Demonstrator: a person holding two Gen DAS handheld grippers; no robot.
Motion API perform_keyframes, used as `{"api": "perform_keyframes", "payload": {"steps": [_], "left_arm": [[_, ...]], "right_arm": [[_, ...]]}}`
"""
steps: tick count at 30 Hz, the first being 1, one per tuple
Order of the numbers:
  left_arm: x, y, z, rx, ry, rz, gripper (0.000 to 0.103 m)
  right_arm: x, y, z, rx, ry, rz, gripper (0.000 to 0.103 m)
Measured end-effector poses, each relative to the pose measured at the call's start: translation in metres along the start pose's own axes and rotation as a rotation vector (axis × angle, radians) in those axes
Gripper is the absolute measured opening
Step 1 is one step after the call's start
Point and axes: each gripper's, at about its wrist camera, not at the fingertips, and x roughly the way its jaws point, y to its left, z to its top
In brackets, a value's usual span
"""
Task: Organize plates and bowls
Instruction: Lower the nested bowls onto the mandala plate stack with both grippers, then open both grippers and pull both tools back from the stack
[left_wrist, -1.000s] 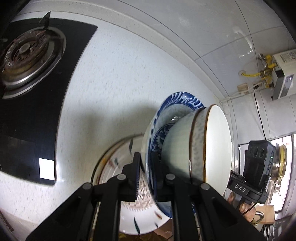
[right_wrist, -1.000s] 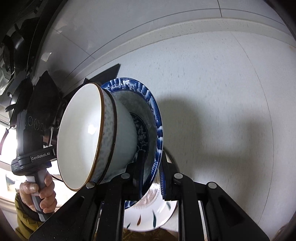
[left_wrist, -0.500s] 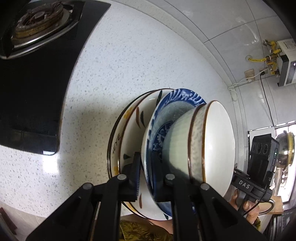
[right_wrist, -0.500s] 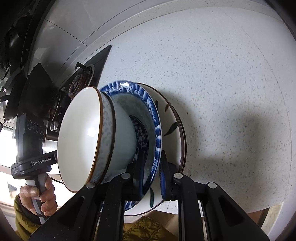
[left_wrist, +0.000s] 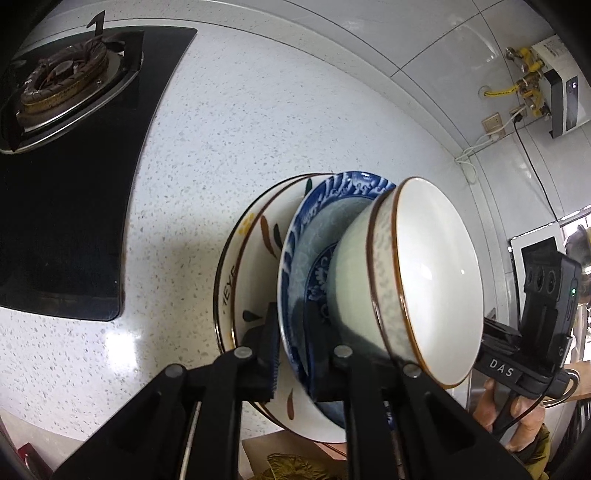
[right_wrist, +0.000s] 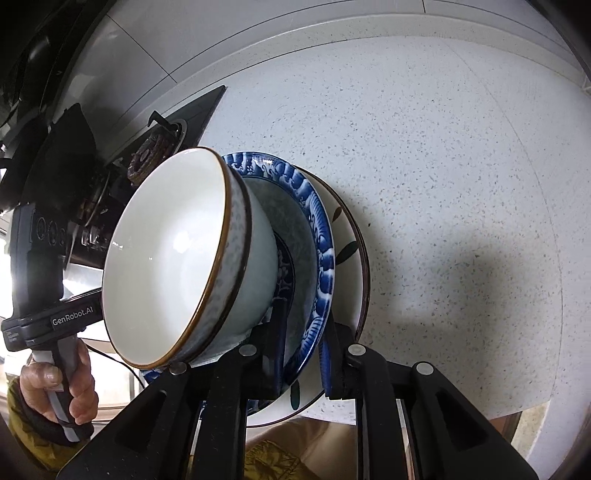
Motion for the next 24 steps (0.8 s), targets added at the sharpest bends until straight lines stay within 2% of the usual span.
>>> {"api": "perform_keyframes", "payload": {"steps": [8, 11, 12, 13, 14, 15, 17, 21, 24], "left_arm": [[0.0, -0.003, 0.001, 0.011, -0.001, 0.013, 0.012], [-0.012, -0.007, 0.005, 0.037, -0.057, 0.049, 0.015], [-0.017, -0.008, 0.007, 0.042, -0.069, 0.05, 0.022], [-0.023, -0.009, 0.01, 0.042, -0.083, 0.056, 0.025], [-0.028, -0.009, 0.013, 0.041, -0.093, 0.052, 0.027], [-0.031, -0.009, 0.014, 0.043, -0.103, 0.055, 0.031], [-0.04, -0.011, 0.014, 0.062, -0.141, 0.093, 0.034], [-0.055, -0.01, 0.007, 0.096, -0.194, 0.136, 0.043], [-0.069, -0.016, 0.001, 0.134, -0.248, 0.152, 0.045]], "right_arm": [[-0.004, -0.007, 0.002, 0.031, -0.003, 0.008, 0.016], [-0.021, -0.016, 0.005, 0.046, -0.056, 0.015, 0.027], [-0.027, -0.019, 0.008, 0.057, -0.07, 0.023, 0.034], [-0.032, -0.021, 0.009, 0.064, -0.082, 0.004, 0.041], [-0.038, -0.024, 0.01, 0.067, -0.1, -0.025, 0.058], [-0.044, -0.026, 0.009, 0.067, -0.123, -0.03, 0.065], [-0.052, -0.029, 0.006, 0.07, -0.141, -0.01, 0.066], [-0.064, -0.026, -0.002, 0.035, -0.191, -0.054, 0.084], [-0.07, -0.02, -0.008, 0.024, -0.229, -0.066, 0.094]]}}
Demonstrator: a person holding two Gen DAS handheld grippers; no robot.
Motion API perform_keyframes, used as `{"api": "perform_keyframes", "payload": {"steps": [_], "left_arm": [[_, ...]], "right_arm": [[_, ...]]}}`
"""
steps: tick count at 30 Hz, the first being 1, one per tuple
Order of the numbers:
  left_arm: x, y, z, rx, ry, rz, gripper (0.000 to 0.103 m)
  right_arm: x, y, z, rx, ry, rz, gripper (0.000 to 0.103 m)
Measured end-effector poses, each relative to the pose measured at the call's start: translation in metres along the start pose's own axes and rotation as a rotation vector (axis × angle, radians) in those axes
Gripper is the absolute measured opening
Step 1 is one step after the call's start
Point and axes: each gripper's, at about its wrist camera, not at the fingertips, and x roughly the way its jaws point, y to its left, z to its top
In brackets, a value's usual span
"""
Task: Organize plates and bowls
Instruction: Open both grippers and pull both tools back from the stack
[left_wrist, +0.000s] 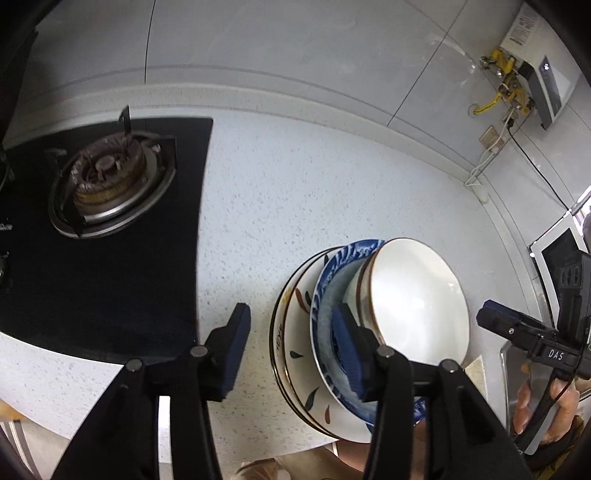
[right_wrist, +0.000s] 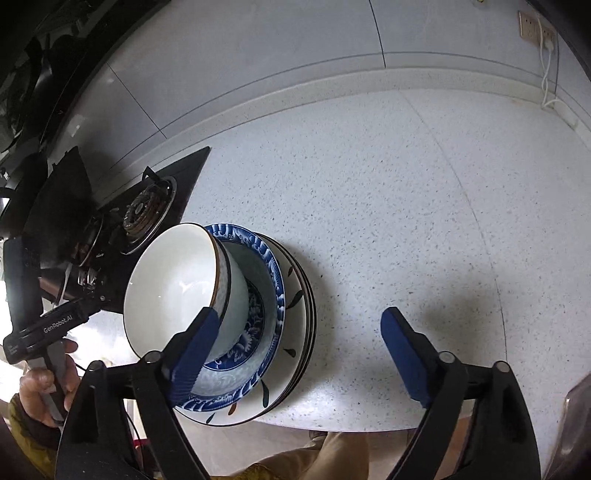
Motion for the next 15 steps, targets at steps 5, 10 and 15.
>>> {"api": "perform_keyframes", "payload": {"steps": [5, 10, 15], "left_arm": [[-0.036, -0.012, -0.004, 0.05, -0.141, 0.029, 0.049], [-0.068, -0.028, -0.01, 0.106, -0.258, 0.068, 0.051], [-0.097, -0.038, -0.018, 0.132, -0.352, 0.088, 0.051]], "right_arm": [[-0.024, 0.006, -0.009, -0.036, -0.079, -0.046, 0.101], [-0.049, 0.017, -0.014, -0.102, -0.156, -0.114, 0.101], [-0.07, 0.038, -0.02, -0.182, -0.236, -0.17, 0.102]]}}
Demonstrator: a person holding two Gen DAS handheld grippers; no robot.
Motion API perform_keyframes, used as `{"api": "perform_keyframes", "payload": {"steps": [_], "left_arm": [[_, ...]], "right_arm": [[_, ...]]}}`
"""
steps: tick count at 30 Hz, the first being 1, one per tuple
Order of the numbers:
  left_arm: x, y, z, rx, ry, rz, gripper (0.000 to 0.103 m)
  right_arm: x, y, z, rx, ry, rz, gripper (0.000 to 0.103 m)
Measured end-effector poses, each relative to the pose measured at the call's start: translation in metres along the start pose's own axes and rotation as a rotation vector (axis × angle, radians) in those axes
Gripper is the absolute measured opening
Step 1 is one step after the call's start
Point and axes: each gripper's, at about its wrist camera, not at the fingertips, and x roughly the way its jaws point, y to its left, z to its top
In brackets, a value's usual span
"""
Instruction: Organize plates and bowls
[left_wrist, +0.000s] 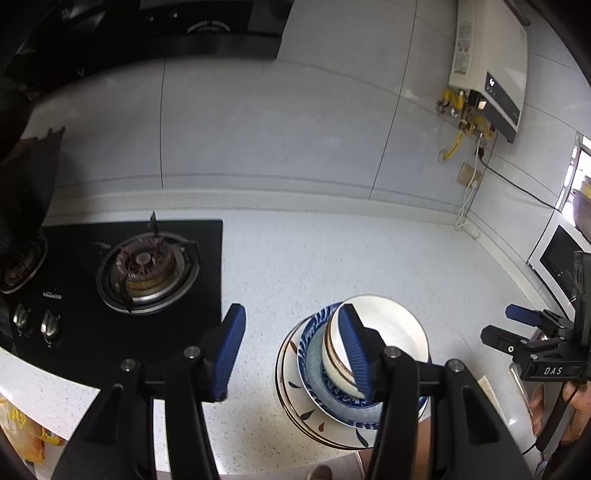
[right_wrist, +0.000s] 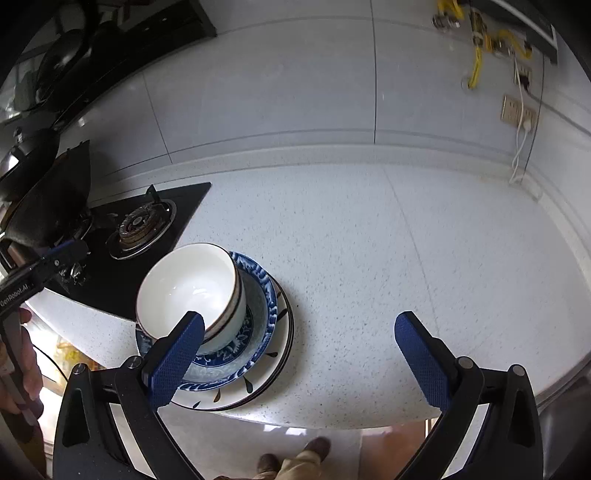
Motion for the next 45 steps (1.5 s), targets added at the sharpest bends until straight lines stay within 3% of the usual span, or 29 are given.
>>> {"api": "perform_keyframes", "payload": {"steps": [6, 13, 14, 16, 20, 24, 34, 39, 45], "left_arm": [[-0.041, -0.006, 0.007, 0.029, -0.119, 0.089, 0.051], [-0.113, -0.028, 0.012, 0.03, -0.312, 0.213, 0.051], [-0.122, -0.033, 0.012, 0.027, -0.335, 0.226, 0.053], [-0.139, -0.043, 0.011, 0.021, -0.371, 0.231, 0.065], [-0.17, -0.067, 0.002, 0.02, -0.423, 0.236, 0.07], [-0.194, -0.089, -0.007, 0.033, -0.419, 0.265, 0.073], [-0.233, -0.109, -0.039, 0.065, -0.297, 0.36, 0.074], [-0.247, -0.102, -0.055, 0.056, -0.283, 0.407, 0.074], [-0.249, -0.08, -0.068, 0.054, -0.273, 0.406, 0.074]], "right_arm": [[-0.035, 0.02, 0.009, -0.08, -0.115, -0.016, 0.102], [-0.085, 0.038, 0.016, -0.184, -0.27, -0.013, 0.101], [-0.093, 0.037, 0.015, -0.196, -0.292, -0.016, 0.101], [-0.108, 0.036, 0.013, -0.217, -0.324, -0.028, 0.102], [-0.127, 0.026, 0.005, -0.241, -0.351, -0.027, 0.102], [-0.135, 0.018, -0.004, -0.238, -0.328, 0.007, 0.102], [-0.128, 0.016, -0.033, -0.214, -0.16, 0.127, 0.102], [-0.144, 0.016, -0.052, -0.215, -0.158, 0.129, 0.102], [-0.165, 0.009, -0.064, -0.061, -0.198, 0.076, 0.102]]}}
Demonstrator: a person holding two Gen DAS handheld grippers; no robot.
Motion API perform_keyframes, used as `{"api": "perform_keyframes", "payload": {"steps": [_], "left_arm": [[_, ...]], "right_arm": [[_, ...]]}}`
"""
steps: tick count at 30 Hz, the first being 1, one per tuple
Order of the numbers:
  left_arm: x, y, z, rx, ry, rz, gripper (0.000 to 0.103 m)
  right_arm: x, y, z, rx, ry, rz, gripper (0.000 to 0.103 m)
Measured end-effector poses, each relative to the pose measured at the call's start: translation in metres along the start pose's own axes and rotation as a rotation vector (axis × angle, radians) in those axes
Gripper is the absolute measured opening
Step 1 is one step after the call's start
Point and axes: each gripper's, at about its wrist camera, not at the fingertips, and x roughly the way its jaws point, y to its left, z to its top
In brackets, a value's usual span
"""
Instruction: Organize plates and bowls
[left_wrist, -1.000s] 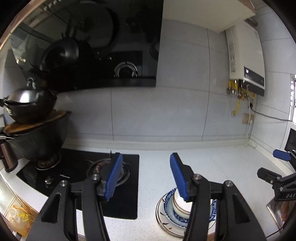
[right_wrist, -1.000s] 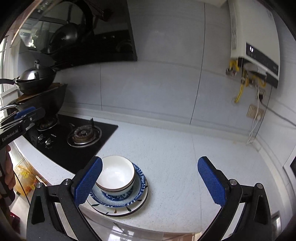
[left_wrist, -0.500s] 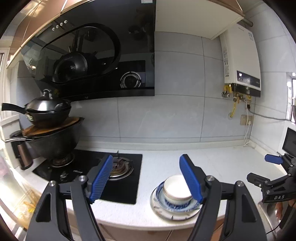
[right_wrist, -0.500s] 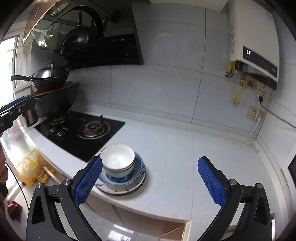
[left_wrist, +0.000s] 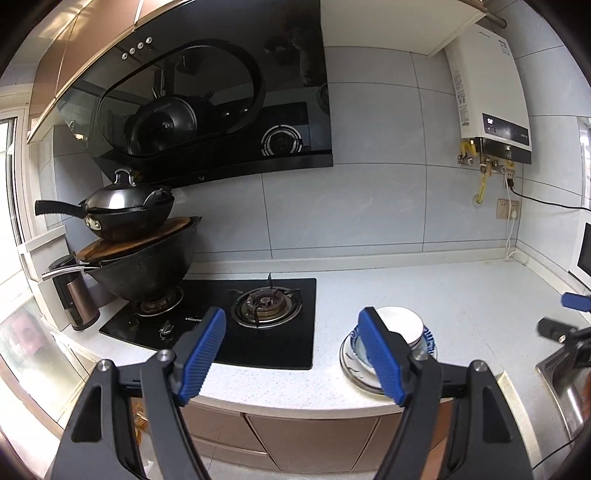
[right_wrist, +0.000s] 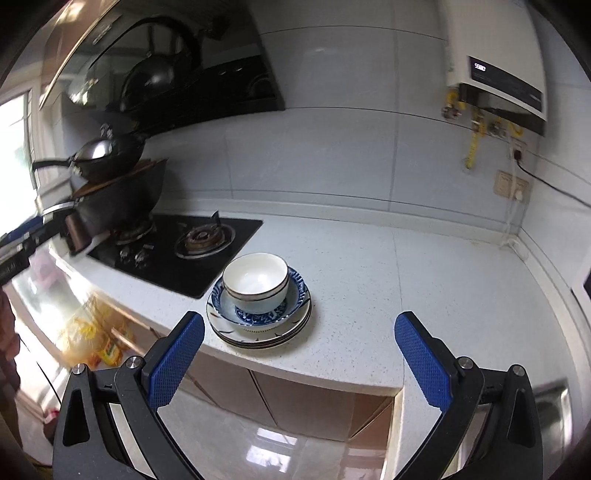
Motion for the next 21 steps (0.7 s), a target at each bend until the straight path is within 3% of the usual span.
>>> {"api": "perform_keyframes", "payload": {"steps": [9, 16, 21], "left_arm": [[0.003, 0.047, -0.02, -0.058, -0.016, -0.081, 0.074], [0.013, 0.049, -0.025, -0.012, 0.025, -0.204, 0.074], [0.019, 0.05, -0.022, -0.027, 0.04, -0.208, 0.074]], "right_arm": [[-0.035, 0.021, -0.015, 0.191, -0.099, -0.071, 0.102], [-0.046, 0.036, -0.025, 0.205, -0.065, -0.179, 0.102], [-0.046, 0.034, -0.022, 0.199, -0.059, -0.195, 0.102]]}}
